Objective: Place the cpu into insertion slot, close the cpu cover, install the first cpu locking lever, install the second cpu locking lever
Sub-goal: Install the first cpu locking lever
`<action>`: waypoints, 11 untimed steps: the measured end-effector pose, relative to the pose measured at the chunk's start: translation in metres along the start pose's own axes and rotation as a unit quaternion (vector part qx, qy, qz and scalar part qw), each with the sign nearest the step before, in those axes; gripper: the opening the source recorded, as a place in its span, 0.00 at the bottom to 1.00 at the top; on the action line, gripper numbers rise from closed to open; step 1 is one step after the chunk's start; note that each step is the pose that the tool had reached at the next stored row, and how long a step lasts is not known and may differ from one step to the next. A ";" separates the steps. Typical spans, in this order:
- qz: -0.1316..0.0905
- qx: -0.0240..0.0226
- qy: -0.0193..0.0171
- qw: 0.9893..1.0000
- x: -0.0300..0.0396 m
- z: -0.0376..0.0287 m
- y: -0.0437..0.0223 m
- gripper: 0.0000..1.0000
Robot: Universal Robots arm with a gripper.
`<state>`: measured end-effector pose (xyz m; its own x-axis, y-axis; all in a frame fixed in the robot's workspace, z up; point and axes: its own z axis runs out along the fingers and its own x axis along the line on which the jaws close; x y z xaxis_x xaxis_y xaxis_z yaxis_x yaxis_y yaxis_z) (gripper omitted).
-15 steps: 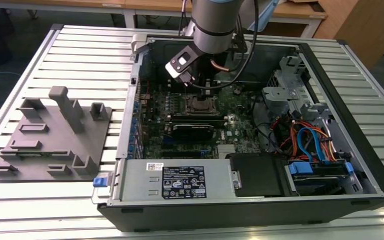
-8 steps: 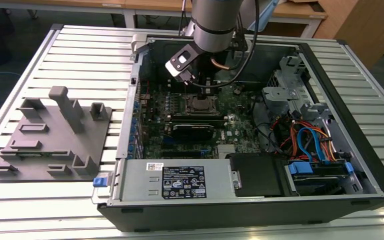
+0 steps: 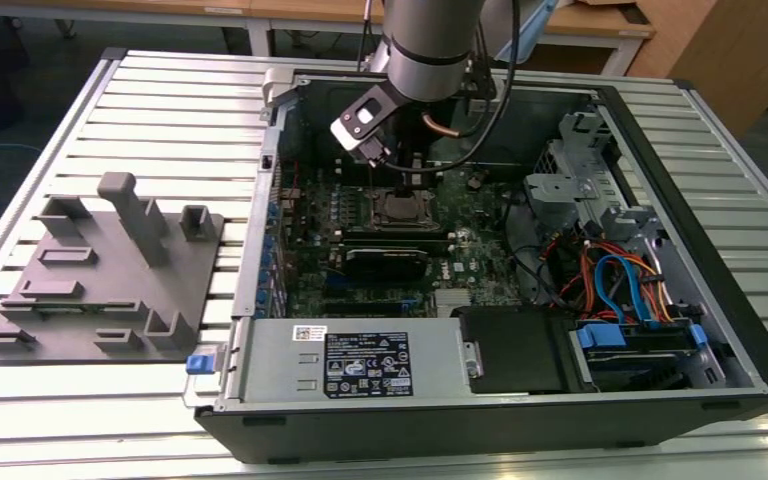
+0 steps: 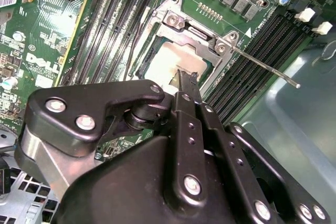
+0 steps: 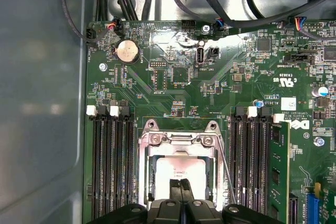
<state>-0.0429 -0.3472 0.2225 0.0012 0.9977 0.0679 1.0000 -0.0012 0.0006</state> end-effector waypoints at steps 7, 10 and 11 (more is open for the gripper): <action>0.000 0.000 0.000 1.000 0.0001 -0.0018 0.0000 0.11; 0.000 0.000 0.000 1.000 0.0002 -0.0026 0.0000 0.11; 0.000 0.000 0.000 1.000 0.0002 -0.0029 0.0000 0.11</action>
<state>-0.0429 -0.3472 0.2254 0.0012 0.9977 0.0679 1.0000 -0.0013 0.0006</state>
